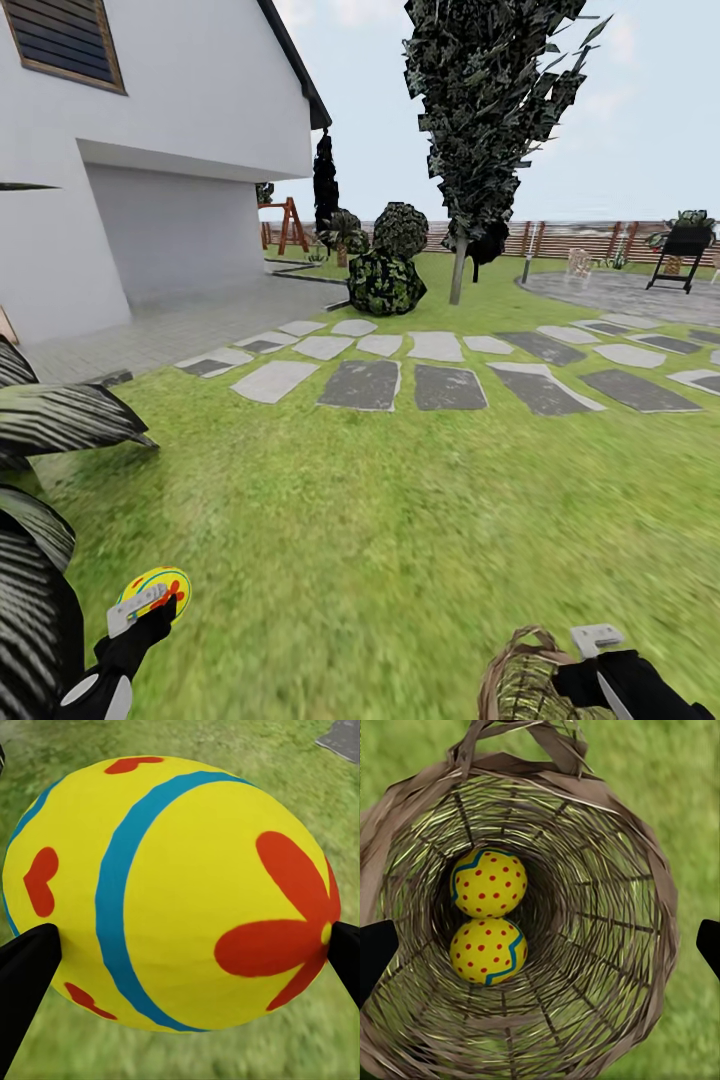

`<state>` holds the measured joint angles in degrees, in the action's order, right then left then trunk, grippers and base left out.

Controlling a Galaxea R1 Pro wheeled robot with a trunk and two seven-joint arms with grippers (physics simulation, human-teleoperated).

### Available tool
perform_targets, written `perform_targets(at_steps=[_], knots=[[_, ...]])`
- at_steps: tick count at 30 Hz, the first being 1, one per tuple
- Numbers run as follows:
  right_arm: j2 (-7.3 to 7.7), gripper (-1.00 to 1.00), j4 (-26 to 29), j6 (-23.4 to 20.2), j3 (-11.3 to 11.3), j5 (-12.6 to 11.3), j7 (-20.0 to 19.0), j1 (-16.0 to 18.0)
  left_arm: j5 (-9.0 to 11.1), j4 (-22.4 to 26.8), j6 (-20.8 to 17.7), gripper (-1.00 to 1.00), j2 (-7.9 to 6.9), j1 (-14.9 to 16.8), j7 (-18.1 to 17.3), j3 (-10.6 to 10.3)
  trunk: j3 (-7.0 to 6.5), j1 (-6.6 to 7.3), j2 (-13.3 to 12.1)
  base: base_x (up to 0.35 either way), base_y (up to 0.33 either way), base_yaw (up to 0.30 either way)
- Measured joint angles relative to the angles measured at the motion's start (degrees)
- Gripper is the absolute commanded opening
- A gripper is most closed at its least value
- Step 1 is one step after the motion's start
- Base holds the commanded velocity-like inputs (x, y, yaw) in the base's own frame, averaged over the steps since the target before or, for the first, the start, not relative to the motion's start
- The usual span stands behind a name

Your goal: Take the three Easter eggs out of the wicker basket on the lawn in the garden, then place them on the lawn next to a single tree (choose any tree) so that all three eggs are next to the same tree and none are left in the basket.

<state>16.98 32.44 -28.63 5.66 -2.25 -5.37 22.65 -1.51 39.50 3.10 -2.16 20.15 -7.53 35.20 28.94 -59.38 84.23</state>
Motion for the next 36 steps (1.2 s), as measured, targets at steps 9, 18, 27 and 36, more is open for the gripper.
perform_targets(at_steps=[9,18,27,36], knots=[[-0.12,1.0,0.0,0.0,-0.1,0.0,0.0,0.0,0.0,0.0,0.0,-1.0,0.01,0.0,0.0,0.0,1.62,-1.98,3.6,0.0,0.0,0.0],[-0.27,1.0,0.0,0.0,-0.1,0.0,0.0,0.0,0.0,0.1,0.0,-1.0,-0.01,0.0,0.0,0.0,3.23,-3.96,7.2,0.0,0.0,0.0],[-0.27,1.0,0.0,0.0,-0.1,0.0,0.0,0.0,0.0,0.1,0.0,-1.0,0.01,0.0,0.0,0.0,4.85,-5.93,10.8,0.0,0.0,0.0],[-0.27,1.0,0.0,0.0,-0.1,-0.1,0.0,0.0,0.0,0.0,0.0,-1.0,0.01,0.0,0.0,0.0,6.47,-7.91,14.4,0.0,0.0,0.0]])
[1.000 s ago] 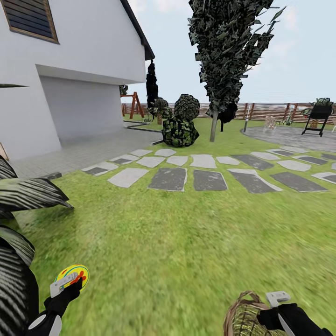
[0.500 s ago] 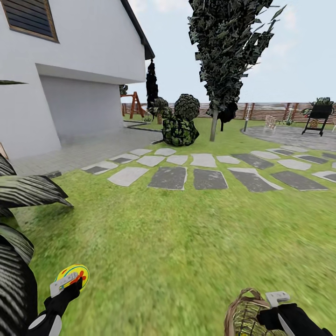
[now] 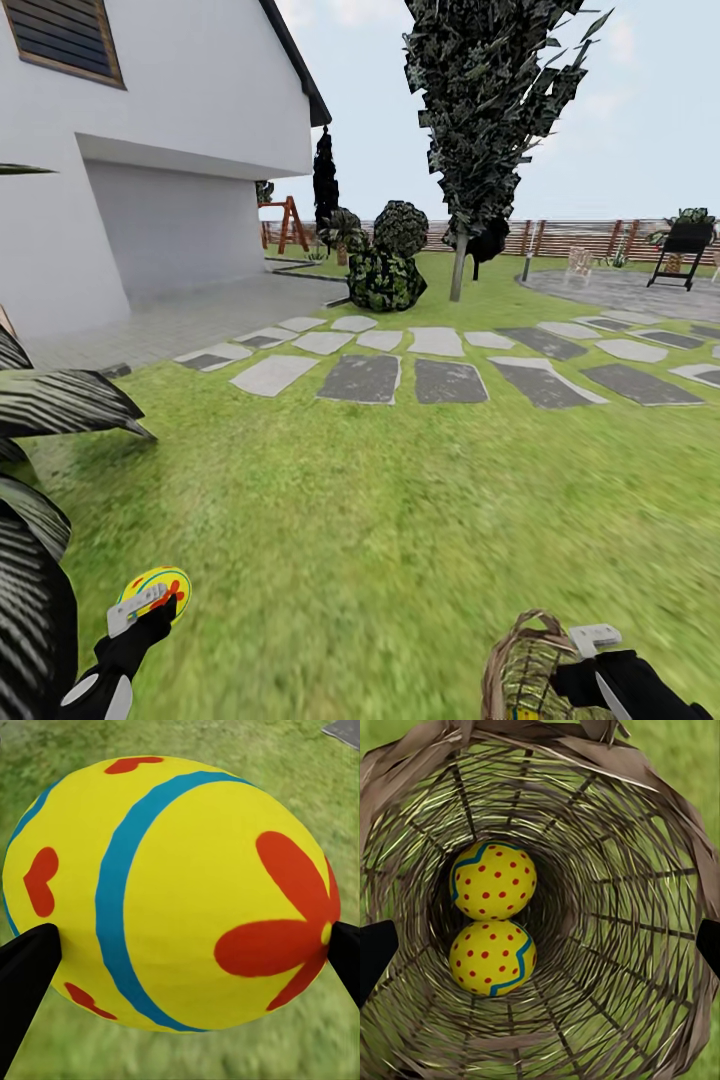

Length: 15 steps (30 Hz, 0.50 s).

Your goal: Take the three Easter eggs out of the wicker basket on the lawn in the garden, then place them on the lawn next to a single tree (choose any tree) so that all three eggs are next to the same tree and none are left in the basket.

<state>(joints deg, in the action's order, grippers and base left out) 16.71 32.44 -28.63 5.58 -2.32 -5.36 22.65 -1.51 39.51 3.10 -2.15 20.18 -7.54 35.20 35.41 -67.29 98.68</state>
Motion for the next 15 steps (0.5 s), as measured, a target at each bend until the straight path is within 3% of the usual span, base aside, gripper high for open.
perform_targets(at_steps=[15], knots=[[-0.08,1.0,0.0,0.0,0.1,0.0,0.0,0.0,0.0,0.1,0.0,-1.0,0.0,0.0,0.0,0.0,2.69,-3.3,6.0,0.0,0.0,0.0]])
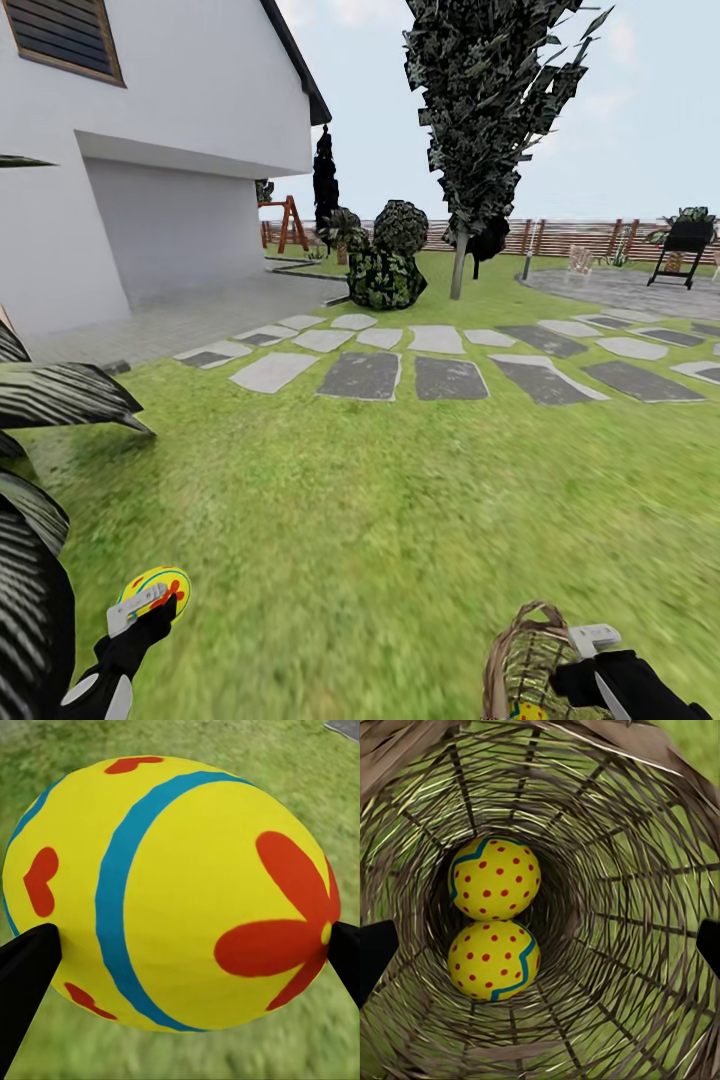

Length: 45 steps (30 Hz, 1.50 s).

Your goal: Take the three Easter eggs out of the wicker basket on the lawn in the garden, then place them on the lawn next to a single tree (choose any tree) so that all three eggs are next to the same tree and none are left in the basket.

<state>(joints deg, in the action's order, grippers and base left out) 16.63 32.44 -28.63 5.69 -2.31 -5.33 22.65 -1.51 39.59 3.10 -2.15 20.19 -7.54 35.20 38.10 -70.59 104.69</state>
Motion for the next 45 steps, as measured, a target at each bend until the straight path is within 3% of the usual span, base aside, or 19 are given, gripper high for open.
perform_targets(at_steps=[45], knots=[[-0.18,1.0,0.0,0.0,0.1,0.0,0.0,0.0,0.0,0.0,0.1,-1.0,0.44,0.0,0.0,0.0,8.08,-9.89,18.1,0.0,0.0,0.0]])
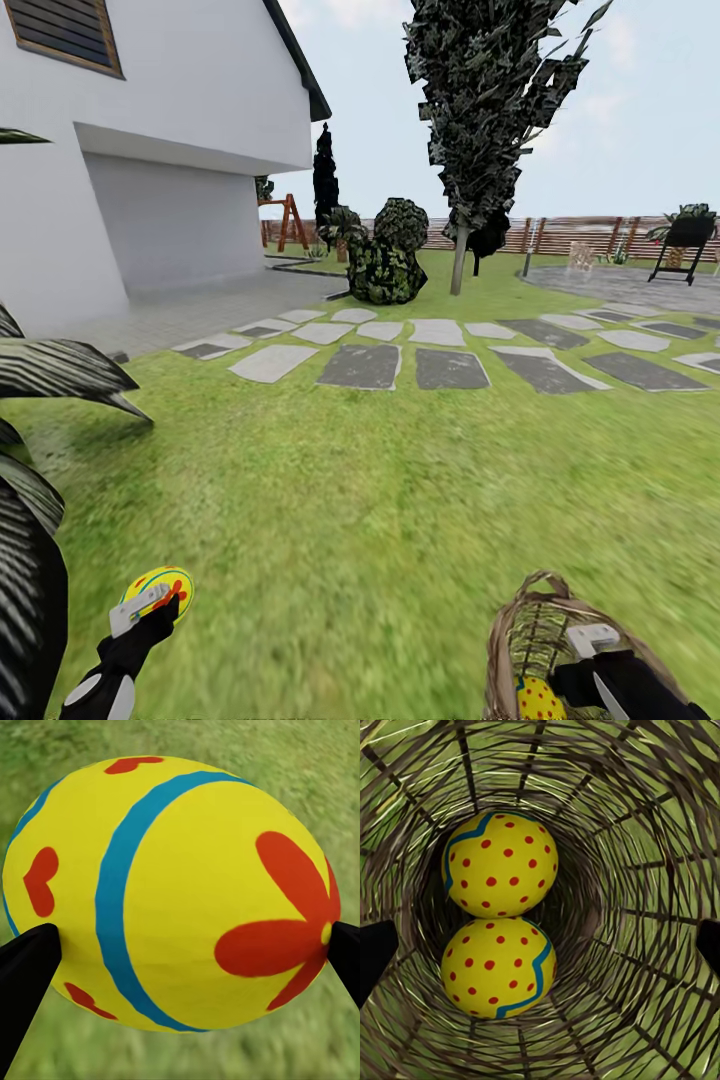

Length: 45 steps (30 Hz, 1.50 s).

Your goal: Take the three Easter eggs out of the wicker basket on the lawn in the garden, then place them on the lawn next to a single tree (choose any tree) so that all three eggs are next to the same tree and none are left in the basket.

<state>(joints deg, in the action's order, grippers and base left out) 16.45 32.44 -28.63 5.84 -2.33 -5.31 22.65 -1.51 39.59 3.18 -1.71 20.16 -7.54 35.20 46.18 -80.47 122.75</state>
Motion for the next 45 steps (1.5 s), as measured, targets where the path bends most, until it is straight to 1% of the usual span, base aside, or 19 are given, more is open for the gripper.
perform_targets(at_steps=[26,33,41,44,45], knots=[[-0.18,1.0,0.0,0.0,0.1,0.0,-0.1,0.0,0.0,0.1,0.0,-1.0,0.29,0.0,0.0,0.0,4.67,-5.71,10.4,0.0,0.0,0.0],[-0.61,1.0,0.0,0.0,0.1,0.0,0.0,0.0,0.0,0.2,0.0,-1.0,0.62,0.0,0.0,0.0,5.92,-7.25,13.2,0.0,0.0,0.0],[-0.53,1.0,0.0,0.0,0.1,0.0,0.0,0.0,0.0,0.4,0.0,-1.0,0.62,0.0,0.0,0.0,7.36,-9.01,16.4,0.0,0.0,0.0],[-0.57,1.0,0.0,0.0,0.1,0.0,0.0,0.0,0.0,0.4,0.1,-1.0,0.62,0.0,-0.3,0.0,7.36,-9.02,16.5,0.0,0.0,0.0],[-0.59,1.0,0.0,0.0,0.1,0.1,0.0,0.0,0.0,0.4,0.1,-1.0,0.62,0.0,-1.0,0.0,7.36,-9.01,16.5,0.0,0.0,0.0]])
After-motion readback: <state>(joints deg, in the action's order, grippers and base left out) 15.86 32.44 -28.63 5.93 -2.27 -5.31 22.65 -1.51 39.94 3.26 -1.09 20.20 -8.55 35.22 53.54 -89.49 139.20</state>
